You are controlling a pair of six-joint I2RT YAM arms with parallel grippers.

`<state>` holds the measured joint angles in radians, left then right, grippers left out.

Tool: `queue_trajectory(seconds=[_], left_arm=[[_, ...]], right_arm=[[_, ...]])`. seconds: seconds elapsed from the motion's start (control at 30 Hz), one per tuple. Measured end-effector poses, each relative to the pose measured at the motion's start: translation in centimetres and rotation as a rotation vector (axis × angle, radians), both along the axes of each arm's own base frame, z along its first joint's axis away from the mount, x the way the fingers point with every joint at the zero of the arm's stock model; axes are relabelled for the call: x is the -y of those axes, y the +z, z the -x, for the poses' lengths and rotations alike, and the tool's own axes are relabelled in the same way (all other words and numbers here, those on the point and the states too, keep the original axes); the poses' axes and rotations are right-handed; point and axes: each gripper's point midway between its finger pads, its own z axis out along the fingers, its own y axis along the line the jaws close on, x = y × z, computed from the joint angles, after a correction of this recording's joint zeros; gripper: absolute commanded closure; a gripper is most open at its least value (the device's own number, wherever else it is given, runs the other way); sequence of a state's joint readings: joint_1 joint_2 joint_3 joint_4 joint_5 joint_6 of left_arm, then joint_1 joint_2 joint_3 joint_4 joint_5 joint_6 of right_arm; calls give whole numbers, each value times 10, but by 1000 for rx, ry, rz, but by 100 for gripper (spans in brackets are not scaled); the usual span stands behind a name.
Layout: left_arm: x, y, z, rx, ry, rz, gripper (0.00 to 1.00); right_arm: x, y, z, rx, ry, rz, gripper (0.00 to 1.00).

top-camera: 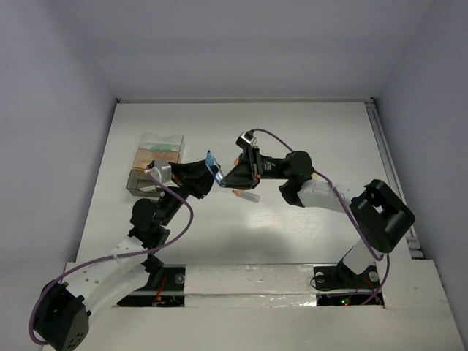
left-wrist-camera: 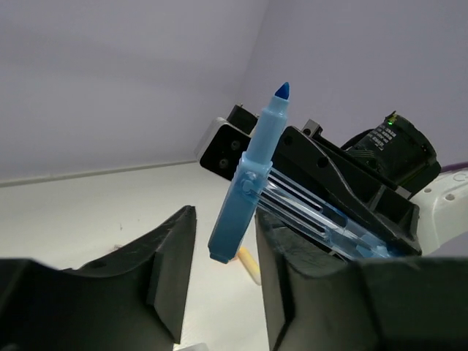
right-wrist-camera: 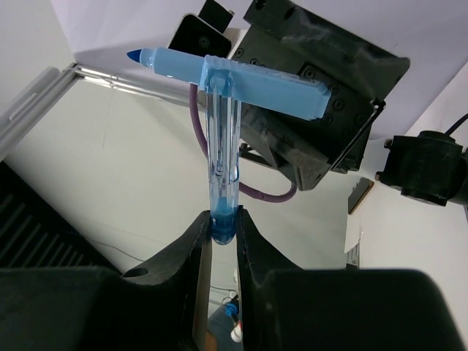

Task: Sort the stationery into containers
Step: Pick up the pen from the center of the board, then close the pen cap on the pen.

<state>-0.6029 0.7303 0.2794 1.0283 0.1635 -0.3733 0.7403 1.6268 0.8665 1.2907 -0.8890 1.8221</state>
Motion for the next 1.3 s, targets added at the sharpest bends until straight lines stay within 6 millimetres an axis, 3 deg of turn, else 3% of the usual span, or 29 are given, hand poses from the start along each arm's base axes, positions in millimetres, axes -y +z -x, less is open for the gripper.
queue_trajectory(seconds=[0.23,0.5,0.73,1.0,1.17,1.3], left_arm=[[1,3,3,13,-9,-2,100],[-2,1,6,-7,-3,-2,100],[-3,-10,8,-75,-14,-8,100],[-5,-71,20,-229,-41,-66,100],[-5,-88,28,-271,-64,-85,100],[-2,-98,35,-292,-101,-100,100]], right_arm=[[-1,0,-3,-19,-11,-2,100],[-1,1,-3,-26,-8,-2,99],[-3,-5,-4,-47,1,14,74],[-17,-23,-15,-94,20,50,48],[-23,-20,-22,-75,25,41,38],[-22,-14,-28,-29,6,27,37]])
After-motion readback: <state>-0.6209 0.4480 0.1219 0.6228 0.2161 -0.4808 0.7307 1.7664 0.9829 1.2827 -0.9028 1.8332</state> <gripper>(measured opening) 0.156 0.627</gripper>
